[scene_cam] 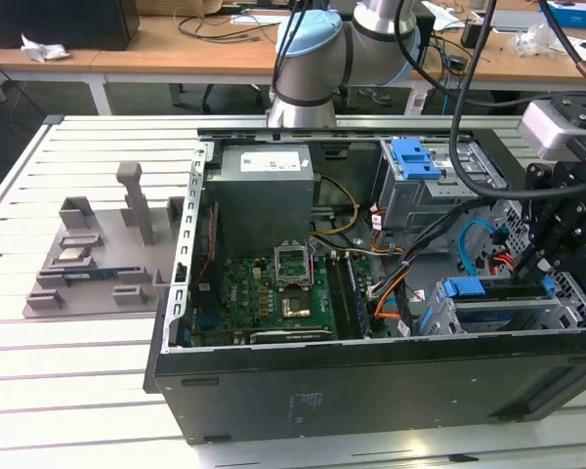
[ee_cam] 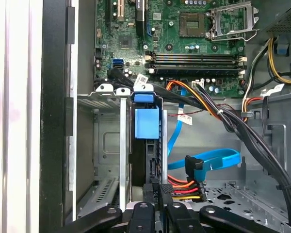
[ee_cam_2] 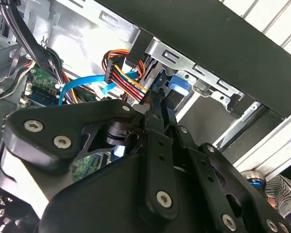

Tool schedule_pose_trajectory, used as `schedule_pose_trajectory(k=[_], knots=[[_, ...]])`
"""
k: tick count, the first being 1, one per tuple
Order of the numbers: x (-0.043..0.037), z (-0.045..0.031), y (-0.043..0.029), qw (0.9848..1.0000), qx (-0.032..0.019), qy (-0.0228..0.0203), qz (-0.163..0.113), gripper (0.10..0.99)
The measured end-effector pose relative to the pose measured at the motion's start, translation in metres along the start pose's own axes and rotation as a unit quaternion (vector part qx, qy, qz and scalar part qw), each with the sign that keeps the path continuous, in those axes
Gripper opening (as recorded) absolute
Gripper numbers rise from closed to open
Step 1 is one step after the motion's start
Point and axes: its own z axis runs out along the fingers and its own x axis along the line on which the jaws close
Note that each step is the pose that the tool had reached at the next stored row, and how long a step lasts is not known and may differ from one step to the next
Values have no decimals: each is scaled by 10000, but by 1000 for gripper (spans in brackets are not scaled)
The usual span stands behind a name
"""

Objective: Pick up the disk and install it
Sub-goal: 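Insert the first disk wire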

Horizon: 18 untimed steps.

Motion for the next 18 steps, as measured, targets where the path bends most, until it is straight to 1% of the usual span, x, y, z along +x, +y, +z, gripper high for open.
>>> schedule_pose_trajectory(k=[3, 7, 10, 11, 13, 14, 16, 18], knots=[[-3, 13, 6, 10000, 0, -3, 12, 165], [-3, 62, 6, 10000, 1, -1, 11, 165], [-2, 68, 6, 10000, 0, -1, 12, 165], [-3, 78, 6, 10000, -1, -11, 12, 165], [-2, 65, 6, 10000, 0, -2, 12, 302], [-3, 17, 9, 10000, 0, -2, 12, 302], [-22, -124, 15, 10000, 0, -3, 12, 302], [-44, -217, 20, 10000, 0, -1, 12, 302]])
